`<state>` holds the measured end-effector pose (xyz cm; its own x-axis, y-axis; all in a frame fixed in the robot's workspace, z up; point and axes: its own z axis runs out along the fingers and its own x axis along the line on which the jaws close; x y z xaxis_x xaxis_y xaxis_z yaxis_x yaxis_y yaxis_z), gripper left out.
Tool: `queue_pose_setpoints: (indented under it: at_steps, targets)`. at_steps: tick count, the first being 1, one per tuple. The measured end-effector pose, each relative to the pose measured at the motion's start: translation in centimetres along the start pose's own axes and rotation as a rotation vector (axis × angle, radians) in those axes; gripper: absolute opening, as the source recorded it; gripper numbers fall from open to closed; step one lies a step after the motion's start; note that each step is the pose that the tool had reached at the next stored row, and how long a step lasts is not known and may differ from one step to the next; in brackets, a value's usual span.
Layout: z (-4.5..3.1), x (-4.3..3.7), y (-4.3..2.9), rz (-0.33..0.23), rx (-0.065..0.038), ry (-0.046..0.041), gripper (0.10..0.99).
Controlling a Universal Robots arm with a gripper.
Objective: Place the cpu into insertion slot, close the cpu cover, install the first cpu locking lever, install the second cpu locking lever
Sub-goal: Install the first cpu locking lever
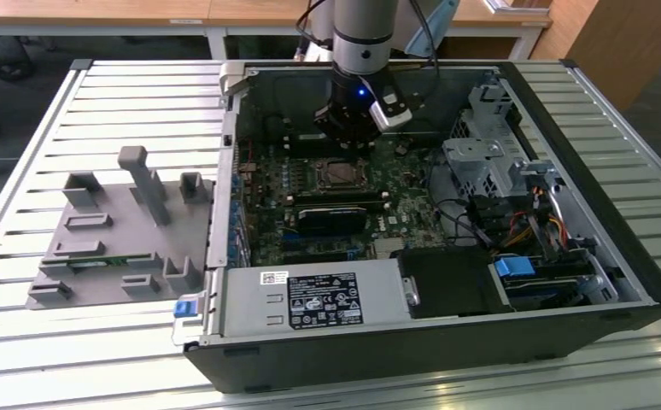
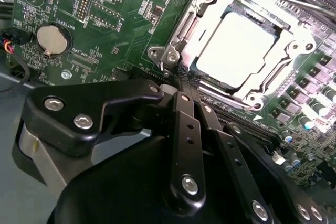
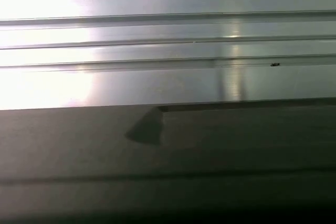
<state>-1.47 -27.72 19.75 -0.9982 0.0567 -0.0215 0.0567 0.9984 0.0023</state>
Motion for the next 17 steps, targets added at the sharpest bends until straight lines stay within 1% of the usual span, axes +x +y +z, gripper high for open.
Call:
queue_pose_setpoints:
  at_steps: [3, 6, 15, 16, 17]
  targets:
    - [-0.18, 0.00, -0.01, 0.000, -0.003, 0.0006, 0.106]
    - [-0.19, 0.00, -0.01, 0.000, -0.006, 0.0006, 0.106]
    - [0.08, 0.01, -0.02, 0.000, -0.005, 0.0010, 0.106]
    - [0.09, 0.01, -0.02, 0.000, -0.005, 0.0010, 0.106]
    - [0.10, 0.01, -0.02, 0.000, -0.009, 0.0010, 0.106]
